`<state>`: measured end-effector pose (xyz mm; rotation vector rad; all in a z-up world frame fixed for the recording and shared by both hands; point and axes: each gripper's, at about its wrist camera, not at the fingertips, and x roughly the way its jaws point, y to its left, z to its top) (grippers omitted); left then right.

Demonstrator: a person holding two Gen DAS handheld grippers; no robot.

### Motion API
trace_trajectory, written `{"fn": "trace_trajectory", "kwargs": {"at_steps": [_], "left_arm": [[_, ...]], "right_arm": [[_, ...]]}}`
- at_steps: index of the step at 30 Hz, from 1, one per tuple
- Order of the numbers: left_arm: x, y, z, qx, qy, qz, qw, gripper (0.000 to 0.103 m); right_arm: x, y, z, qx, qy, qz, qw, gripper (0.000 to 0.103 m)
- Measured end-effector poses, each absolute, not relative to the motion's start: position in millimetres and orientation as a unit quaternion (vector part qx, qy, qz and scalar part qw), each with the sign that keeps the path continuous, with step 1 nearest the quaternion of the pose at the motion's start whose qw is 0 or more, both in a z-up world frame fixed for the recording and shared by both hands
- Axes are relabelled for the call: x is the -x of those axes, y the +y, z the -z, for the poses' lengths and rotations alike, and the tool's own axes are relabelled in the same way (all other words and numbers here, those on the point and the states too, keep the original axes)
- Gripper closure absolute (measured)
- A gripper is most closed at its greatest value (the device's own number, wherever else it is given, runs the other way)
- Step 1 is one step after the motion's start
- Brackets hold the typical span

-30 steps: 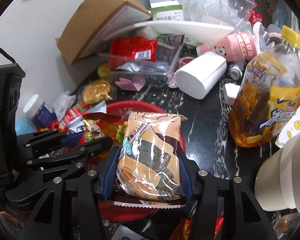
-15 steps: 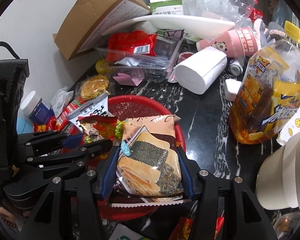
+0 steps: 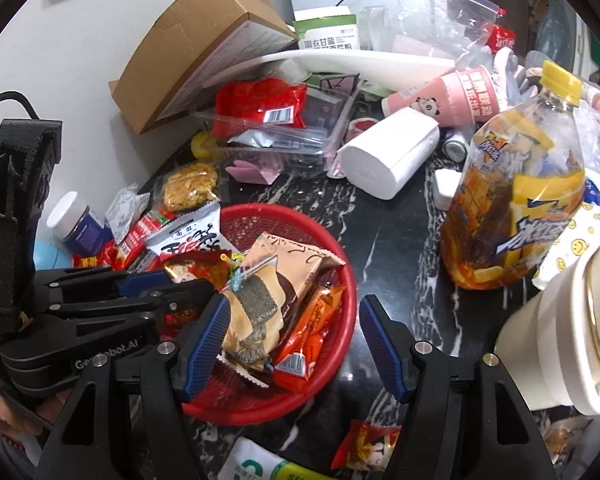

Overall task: Organize snacks
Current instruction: 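Open both grippers to drop the red packet and bread packet into the basket, then withdraw both grippers from the basket toward the remaining snacks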

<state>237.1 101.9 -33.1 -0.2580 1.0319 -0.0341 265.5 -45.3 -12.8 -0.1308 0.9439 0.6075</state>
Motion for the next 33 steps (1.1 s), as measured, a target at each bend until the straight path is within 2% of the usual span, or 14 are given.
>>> {"fn": "trace_trajectory", "kwargs": {"at_steps": [5,7,8,9,10,33], "left_arm": [[-230.5,100.0,18.6,0.100,0.474,0.005,0.875,0.078],[-227.6,99.7,13.8,0.088,0.466,-0.004,0.881,0.063],[-225.7,99.9,10.6,0.083,0.460,-0.007,0.884,0.050],[-223.3,100.5,6.6,0.082,0.453,-0.010,0.888,0.041],[-220.9,102.0,3.1,0.083,0.445,-0.011,0.892,0.039],[-147.1,66.7,-79.7,0.030,0.310,0.055,0.949,0.039]], "right_arm": [[-259.6,-48.3,4.0,0.063,0.438,-0.286,0.850,0.036],[-257.1,-48.5,0.3,0.063,0.434,-0.284,0.853,0.035],[-256.4,-48.5,-1.3,0.064,0.432,-0.284,0.853,0.035],[-254.7,-48.7,-3.9,0.065,0.429,-0.283,0.855,0.035],[-253.8,-48.9,-5.7,0.066,0.426,-0.282,0.857,0.035],[-175.2,-98.8,-80.4,0.039,0.337,-0.239,0.910,0.031]]}}
